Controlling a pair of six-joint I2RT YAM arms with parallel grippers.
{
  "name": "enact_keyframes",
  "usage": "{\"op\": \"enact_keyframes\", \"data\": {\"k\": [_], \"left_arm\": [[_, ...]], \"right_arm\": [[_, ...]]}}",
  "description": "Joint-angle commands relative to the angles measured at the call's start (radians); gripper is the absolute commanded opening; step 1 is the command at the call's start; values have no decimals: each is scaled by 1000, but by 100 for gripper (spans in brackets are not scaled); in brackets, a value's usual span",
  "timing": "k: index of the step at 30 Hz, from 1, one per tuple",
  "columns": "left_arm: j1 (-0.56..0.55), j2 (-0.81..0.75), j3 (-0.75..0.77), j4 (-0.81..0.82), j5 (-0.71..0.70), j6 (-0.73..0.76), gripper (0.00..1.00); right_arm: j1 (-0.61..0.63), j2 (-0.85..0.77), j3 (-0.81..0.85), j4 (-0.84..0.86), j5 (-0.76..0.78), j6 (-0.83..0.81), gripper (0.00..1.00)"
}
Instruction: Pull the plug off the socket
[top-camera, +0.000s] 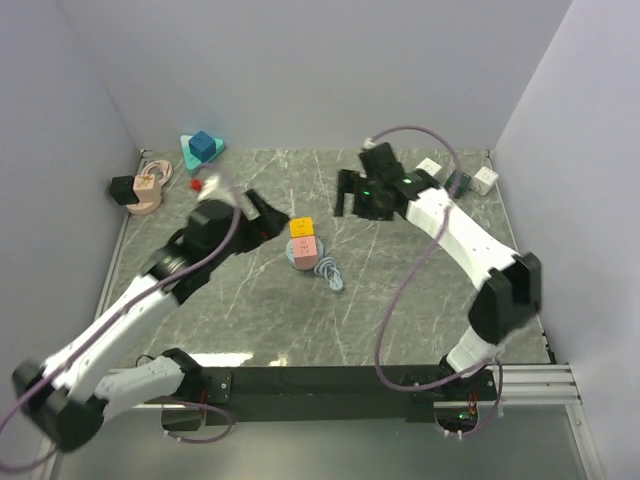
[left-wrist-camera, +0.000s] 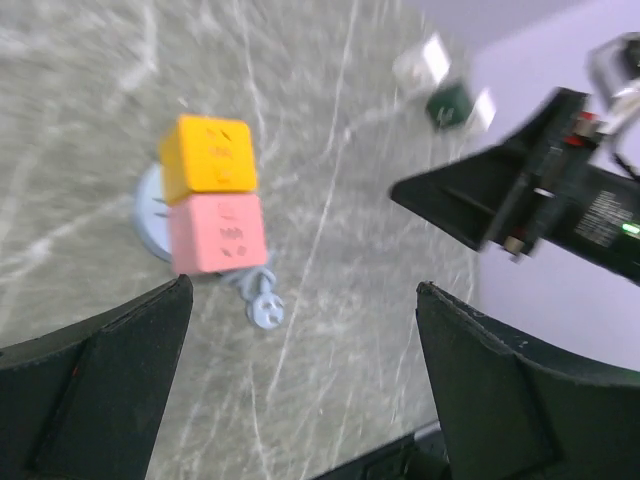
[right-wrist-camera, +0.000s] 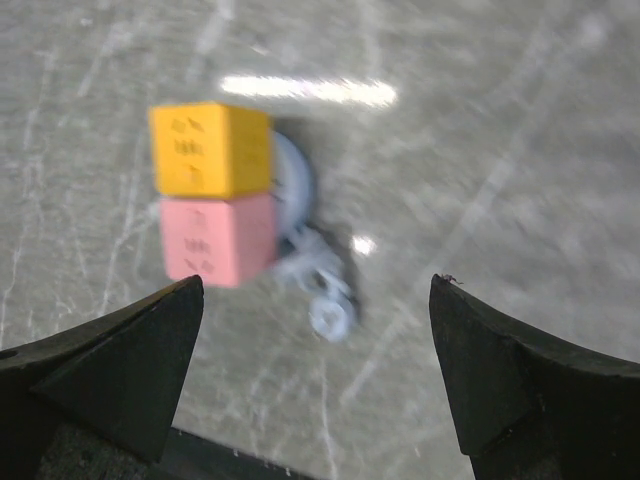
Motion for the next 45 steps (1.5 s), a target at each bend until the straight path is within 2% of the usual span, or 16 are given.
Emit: {"op": "enact_keyframes", "data": {"k": [1, 5, 9, 11, 14, 24, 27, 30, 33, 34, 36, 37, 38, 39, 41, 45], "left_arm": [[86, -93, -133, 37, 82, 13, 99], [188, -182, -222, 26, 163, 31, 99], [202, -204, -289, 39, 199, 31, 99], [206, -208, -314, 48, 205, 28, 99], [214, -219, -346, 63, 208, 18, 99], [238, -236, -438, 132, 229, -5, 99], [240, -231, -466, 155, 236, -13, 99], [240, -224, -489, 178, 240, -22, 99], [240, -221, -510, 197, 243, -33, 99], [240, -222, -515, 209, 245, -36, 99], [240, -221, -532, 221, 246, -42, 99], [240, -216, -536, 232, 246, -42, 99], [240, -213, -545, 240, 249, -42, 99], [240, -210, -549, 249, 262, -36, 99], [240, -184, -565, 290, 281, -35, 99], [239, -116, -572, 364, 300, -25, 99]], "right_arm": [[90, 141, 175, -62, 57, -62, 100], [156, 337, 422, -143, 83, -82, 100], [178, 536, 606, -240, 112, -56, 100], [187, 581, 686, -270, 130, -33, 100], [205, 647, 731, -280, 121, -31, 100], [259, 721, 691, -261, 126, -37, 98], [259, 741, 708, -266, 132, -39, 87], [259, 768, 720, -279, 140, -46, 81], [259, 787, 724, -284, 144, -52, 65], [258, 788, 725, -283, 146, -52, 55], [258, 784, 715, -273, 143, -55, 44], [258, 781, 717, -273, 143, -49, 21], [255, 775, 721, -287, 147, -43, 5], [251, 740, 714, -281, 135, -36, 0], [232, 614, 598, -175, 44, -43, 0], [160, 373, 285, 107, -311, 61, 0]]}}
